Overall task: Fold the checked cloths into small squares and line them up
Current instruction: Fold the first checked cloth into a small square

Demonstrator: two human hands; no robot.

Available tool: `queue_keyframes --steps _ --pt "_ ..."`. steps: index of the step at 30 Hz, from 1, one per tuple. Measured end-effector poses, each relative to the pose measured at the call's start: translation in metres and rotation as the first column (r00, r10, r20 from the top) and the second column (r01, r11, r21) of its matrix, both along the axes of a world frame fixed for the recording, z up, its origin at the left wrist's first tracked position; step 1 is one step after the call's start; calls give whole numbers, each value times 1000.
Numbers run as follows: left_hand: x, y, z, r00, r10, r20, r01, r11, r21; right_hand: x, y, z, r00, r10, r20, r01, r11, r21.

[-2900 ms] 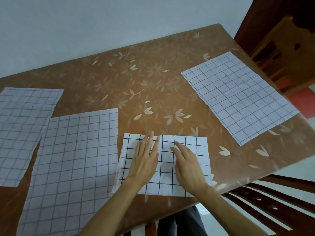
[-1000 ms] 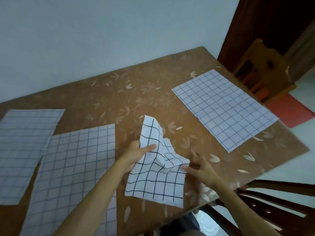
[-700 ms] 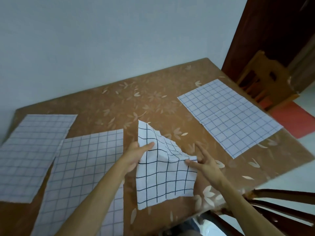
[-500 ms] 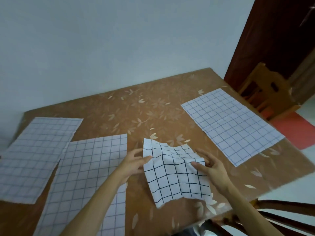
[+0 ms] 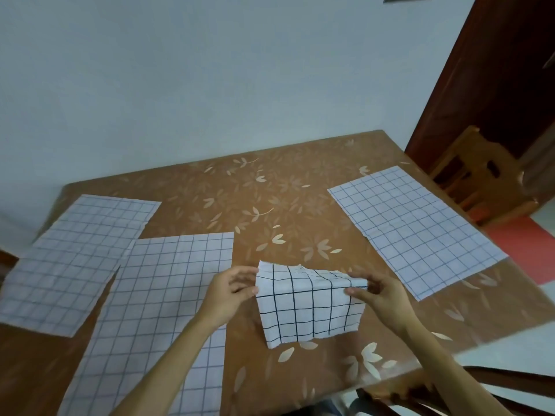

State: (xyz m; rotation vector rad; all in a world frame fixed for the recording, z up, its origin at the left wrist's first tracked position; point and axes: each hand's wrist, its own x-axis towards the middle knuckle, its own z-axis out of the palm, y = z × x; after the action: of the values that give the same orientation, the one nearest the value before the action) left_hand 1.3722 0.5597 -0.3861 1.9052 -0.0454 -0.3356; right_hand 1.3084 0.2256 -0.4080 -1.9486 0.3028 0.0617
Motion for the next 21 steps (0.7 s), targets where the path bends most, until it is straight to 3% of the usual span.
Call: queue_keyframes --steps 4,8,14,17,21 --pt "-2 -3 1 994 19 109 -25 998 53 2 4 8 999 1 41 4 993 -117" --pt "-6 -6 0 992 -47 121 40 997 61 2 3 14 997 18 72 -3 981 -195" --pt "-9 -16 1 921 -203 332 74 929 363 -3 -10 12 987 123 99 -84 940 -332" --pt "-10 -16 5 946 -206 250 110 931 349 -7 -15 18 983 162 85 -130 946 -297" --pt "-12 -14 6 989 -126 81 115 984 136 -5 -15 20 991 126 43 -113 965 -238"
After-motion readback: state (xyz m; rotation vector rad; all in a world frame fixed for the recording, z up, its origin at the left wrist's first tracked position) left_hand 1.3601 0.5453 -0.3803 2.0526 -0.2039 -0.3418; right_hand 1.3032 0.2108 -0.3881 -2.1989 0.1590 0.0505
